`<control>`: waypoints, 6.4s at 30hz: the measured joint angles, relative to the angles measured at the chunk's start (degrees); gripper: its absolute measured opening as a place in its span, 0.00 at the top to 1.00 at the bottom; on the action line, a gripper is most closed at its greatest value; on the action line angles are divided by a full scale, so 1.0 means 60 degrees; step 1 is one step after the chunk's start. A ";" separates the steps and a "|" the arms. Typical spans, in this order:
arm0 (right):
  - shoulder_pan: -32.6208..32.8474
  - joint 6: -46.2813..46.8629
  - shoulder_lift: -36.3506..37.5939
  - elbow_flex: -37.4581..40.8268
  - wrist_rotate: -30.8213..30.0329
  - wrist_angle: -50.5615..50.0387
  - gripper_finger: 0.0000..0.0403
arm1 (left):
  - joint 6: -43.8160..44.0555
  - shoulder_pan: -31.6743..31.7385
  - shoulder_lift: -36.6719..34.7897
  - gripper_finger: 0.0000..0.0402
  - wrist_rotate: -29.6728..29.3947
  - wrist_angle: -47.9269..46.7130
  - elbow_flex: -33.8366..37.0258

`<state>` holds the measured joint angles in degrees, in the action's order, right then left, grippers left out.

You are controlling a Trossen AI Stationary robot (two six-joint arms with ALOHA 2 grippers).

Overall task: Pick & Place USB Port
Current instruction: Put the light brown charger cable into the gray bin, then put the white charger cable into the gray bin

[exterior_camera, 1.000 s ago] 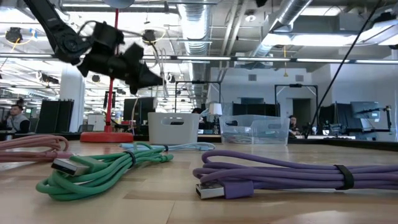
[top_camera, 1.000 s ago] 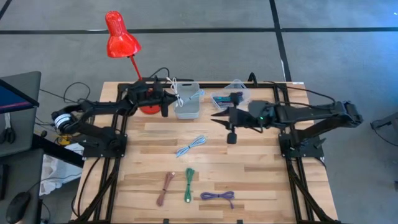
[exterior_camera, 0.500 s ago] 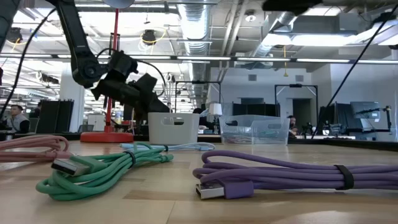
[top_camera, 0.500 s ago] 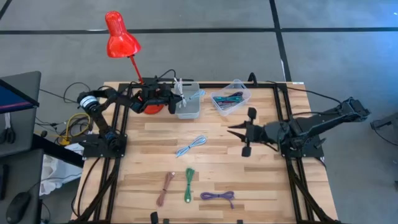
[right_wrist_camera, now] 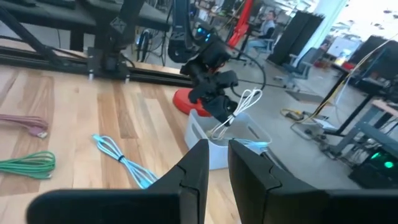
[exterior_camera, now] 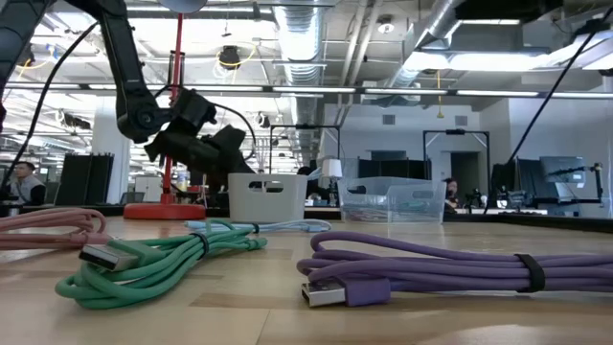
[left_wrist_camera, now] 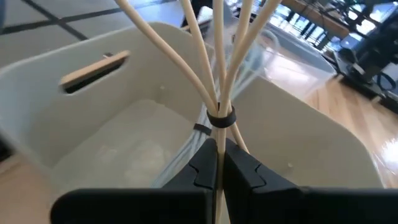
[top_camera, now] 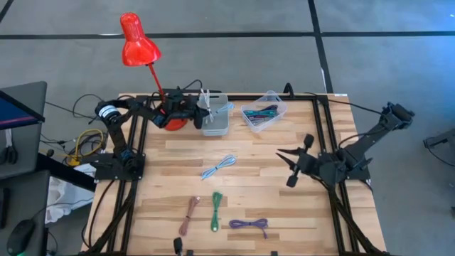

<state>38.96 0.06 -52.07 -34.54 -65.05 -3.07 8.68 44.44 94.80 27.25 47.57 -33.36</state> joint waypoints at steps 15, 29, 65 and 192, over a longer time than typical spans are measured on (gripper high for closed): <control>0.0848 0.2477 -0.0004 0.0000 -0.1241 -0.2066 0.87 | 0.0388 -0.0166 -0.0743 0.73 -0.0561 0.0007 0.0000; 0.0845 0.2431 0.0000 0.0000 -0.1459 -0.2414 0.87 | 0.0646 -0.0159 -0.0823 0.53 -0.0542 -0.2001 -0.0029; 0.0797 0.2000 0.0000 -0.0004 -0.1608 -0.2487 0.87 | -0.1135 -0.2099 -0.4475 0.53 0.0213 -0.2985 0.0007; -0.0445 0.1676 -0.0004 -0.0007 -0.1662 -0.2491 0.87 | -0.1671 -0.6237 -0.2664 1.00 -0.5672 -0.2175 -0.0430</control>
<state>36.29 10.11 -52.10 -34.59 -75.02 -18.02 -1.35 7.01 78.82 -6.79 34.52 -35.94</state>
